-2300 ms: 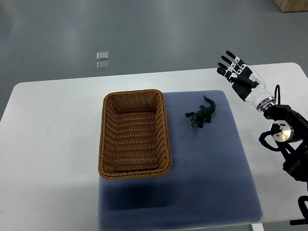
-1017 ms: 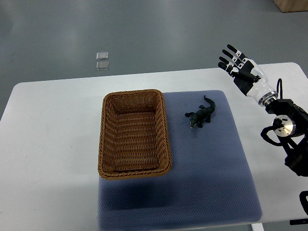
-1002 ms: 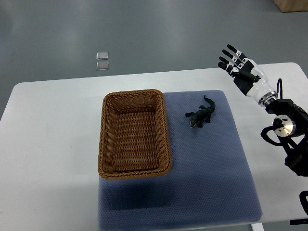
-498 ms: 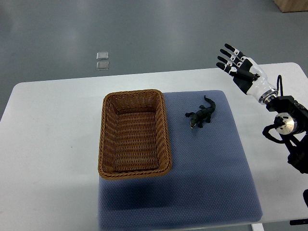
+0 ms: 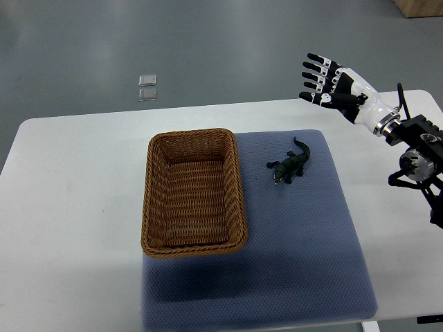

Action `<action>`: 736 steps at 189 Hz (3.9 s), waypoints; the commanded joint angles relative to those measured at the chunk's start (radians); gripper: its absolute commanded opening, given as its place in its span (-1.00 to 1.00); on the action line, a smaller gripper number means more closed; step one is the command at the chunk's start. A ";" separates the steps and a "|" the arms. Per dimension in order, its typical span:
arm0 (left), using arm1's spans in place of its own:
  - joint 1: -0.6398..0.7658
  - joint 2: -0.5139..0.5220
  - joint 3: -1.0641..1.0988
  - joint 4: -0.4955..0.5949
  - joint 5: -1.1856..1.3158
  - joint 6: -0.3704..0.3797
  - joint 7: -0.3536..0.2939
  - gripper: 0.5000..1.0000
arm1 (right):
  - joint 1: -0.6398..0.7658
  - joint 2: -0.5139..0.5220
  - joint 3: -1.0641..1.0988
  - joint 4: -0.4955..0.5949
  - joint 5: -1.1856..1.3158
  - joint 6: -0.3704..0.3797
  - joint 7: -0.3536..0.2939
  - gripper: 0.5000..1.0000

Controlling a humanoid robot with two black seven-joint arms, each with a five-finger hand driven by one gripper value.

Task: Place crocodile in brown basket with right hand
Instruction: 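Lower the right hand over the green crocodile beside the basket, then close the right hand fingers around the green crocodile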

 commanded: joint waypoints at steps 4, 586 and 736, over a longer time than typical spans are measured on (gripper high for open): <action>0.000 0.000 0.000 0.000 0.000 0.000 0.000 1.00 | 0.088 -0.077 -0.162 0.002 -0.093 0.012 0.106 0.70; 0.000 0.000 0.000 0.000 0.000 0.000 0.000 1.00 | 0.510 -0.049 -1.452 -0.085 -0.889 -0.816 0.279 0.38; 0.000 0.000 0.000 0.000 0.000 0.000 0.000 1.00 | 0.510 -0.039 -1.452 -0.096 -0.892 -0.816 0.279 -0.83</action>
